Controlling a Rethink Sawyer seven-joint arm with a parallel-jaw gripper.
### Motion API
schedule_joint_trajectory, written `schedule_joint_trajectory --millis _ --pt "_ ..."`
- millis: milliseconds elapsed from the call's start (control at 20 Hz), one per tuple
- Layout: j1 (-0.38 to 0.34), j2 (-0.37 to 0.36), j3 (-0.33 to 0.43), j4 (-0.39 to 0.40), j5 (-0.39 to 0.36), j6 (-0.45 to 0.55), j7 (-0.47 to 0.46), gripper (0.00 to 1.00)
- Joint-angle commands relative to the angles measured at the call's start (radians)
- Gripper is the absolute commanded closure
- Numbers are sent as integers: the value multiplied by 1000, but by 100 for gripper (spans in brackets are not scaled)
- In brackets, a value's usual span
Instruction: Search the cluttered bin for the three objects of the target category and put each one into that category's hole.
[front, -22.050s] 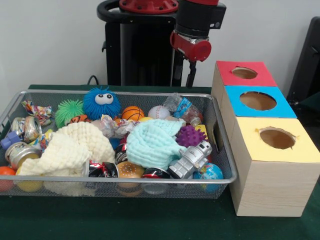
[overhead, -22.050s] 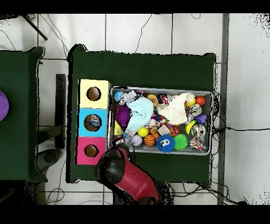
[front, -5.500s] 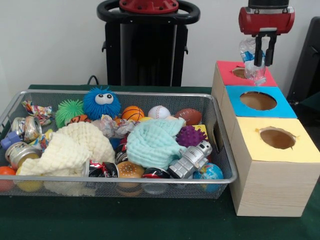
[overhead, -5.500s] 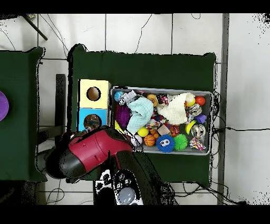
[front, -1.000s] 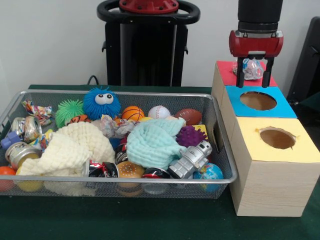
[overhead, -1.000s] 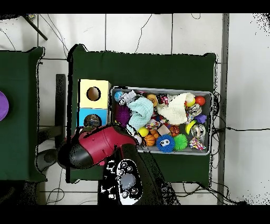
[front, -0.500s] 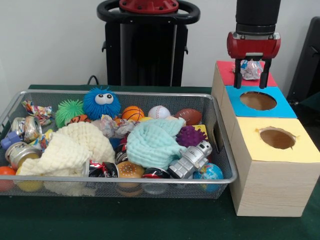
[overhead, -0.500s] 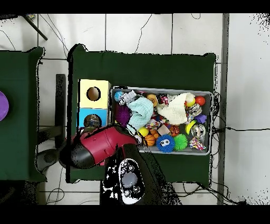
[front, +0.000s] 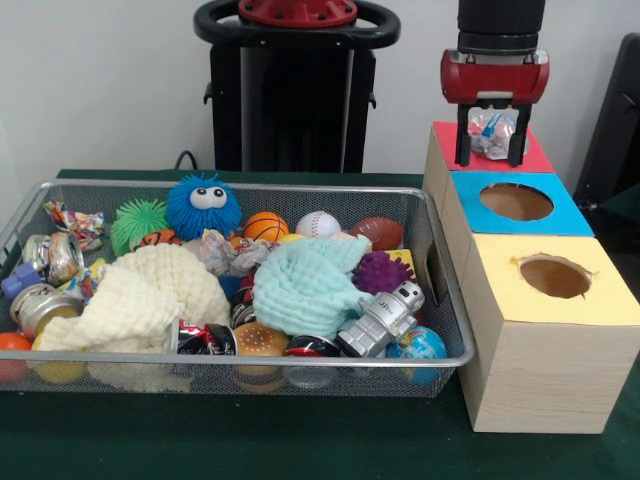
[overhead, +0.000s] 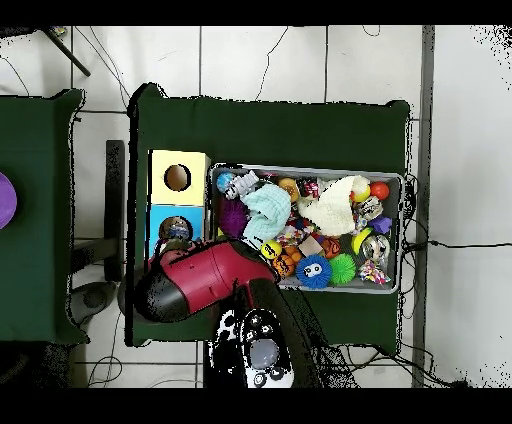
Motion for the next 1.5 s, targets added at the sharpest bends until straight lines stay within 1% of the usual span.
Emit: schedule_joint_trajectory --millis 50,300,650,850,1000,1150,1500 --pt "-34 -20 71 67 34 46 -18 0" --pt "-15 -9 53 51 22 33 1 0" --pt "-19 -8 53 53 20 20 4 0" --pt "-27 -65 67 82 43 55 -11 0" --pt "-57 -119 111 109 94 107 -49 0" --pt "-70 -138 127 115 116 128 -62 0" --pt "-89 -155 136 123 129 146 -84 0"
